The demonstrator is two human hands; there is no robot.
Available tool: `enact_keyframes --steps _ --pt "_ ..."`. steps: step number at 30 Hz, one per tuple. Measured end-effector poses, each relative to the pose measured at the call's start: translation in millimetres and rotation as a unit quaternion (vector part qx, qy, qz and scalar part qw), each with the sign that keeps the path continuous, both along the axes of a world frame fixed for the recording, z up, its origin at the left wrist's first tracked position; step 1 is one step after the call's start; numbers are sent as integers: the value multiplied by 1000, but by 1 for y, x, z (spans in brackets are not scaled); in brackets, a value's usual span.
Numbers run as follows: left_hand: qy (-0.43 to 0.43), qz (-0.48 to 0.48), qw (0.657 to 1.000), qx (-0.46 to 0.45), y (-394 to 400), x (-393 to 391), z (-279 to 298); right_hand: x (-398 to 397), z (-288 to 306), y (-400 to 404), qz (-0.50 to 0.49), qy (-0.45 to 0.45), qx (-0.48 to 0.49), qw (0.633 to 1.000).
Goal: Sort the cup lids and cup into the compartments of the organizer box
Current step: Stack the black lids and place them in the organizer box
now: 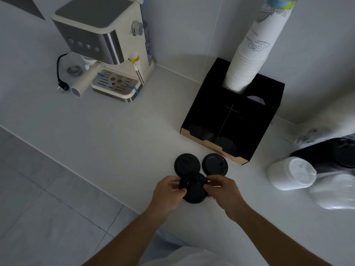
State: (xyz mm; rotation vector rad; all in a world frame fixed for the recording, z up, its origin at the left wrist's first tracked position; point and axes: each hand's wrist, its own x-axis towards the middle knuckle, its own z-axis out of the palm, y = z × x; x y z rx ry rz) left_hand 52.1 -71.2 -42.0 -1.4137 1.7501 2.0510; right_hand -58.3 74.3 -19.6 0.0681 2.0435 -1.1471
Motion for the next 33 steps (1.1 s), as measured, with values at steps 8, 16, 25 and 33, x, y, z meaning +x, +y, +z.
enact_keyframes --steps 8,16,25,33 --pt "-4 30 999 -27 -7 -15 3 -35 10 -33 98 77 35 992" --pt "-24 46 994 -95 -18 -30 4 -68 3 -71 192 122 83 970" --pt "-55 15 992 -109 -25 -38 -1 -80 0 -90 275 147 121 942" --pt "-70 -12 988 -140 -33 -41 -1 -81 8 -102 300 115 159 933"
